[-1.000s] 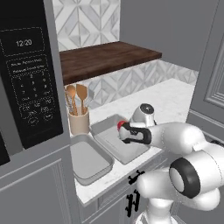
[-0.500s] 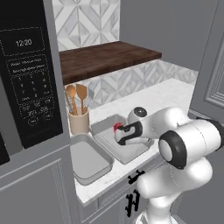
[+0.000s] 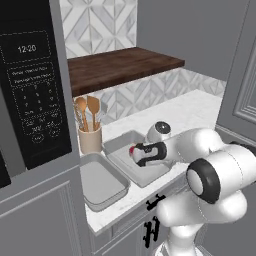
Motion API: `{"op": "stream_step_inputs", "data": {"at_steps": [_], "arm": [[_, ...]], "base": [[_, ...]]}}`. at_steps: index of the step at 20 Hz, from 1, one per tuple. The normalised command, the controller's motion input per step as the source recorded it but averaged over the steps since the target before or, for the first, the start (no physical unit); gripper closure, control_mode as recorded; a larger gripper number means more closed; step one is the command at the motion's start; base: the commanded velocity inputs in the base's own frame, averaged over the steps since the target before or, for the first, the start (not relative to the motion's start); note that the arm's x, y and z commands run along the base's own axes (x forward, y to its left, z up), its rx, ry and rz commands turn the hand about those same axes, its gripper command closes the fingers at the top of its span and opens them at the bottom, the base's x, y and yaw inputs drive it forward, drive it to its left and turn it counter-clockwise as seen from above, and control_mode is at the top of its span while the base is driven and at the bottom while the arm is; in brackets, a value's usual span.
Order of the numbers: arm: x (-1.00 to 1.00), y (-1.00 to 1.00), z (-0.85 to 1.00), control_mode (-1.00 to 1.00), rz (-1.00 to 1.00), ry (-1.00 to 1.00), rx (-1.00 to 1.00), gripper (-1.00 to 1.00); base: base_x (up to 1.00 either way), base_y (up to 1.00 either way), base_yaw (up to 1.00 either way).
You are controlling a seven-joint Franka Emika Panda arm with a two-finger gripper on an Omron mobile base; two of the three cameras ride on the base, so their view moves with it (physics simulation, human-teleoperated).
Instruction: Place one garlic and one steak in each tupperware on the nearby counter, to pack two identical lunches.
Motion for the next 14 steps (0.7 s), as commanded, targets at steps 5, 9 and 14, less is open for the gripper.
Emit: {"op": "stream_step_inputs", "data": {"at_steps": [5, 9, 14], "arm": [[-0.98, -0.26, 0.88, -1.00, -0.06, -0.07, 0.00, -1.00], [-1.00, -0.35, 1.00, -1.00, -0.21, -0.03, 0.00, -1.00], [-1.00, -0.14, 0.71, -1.00, -0.18, -0.22, 0.00, -1.00]], "base": [[0.00, 0.00, 0.00], [0.00, 0.00, 0.00], [0.00, 0.00, 0.00]]}}
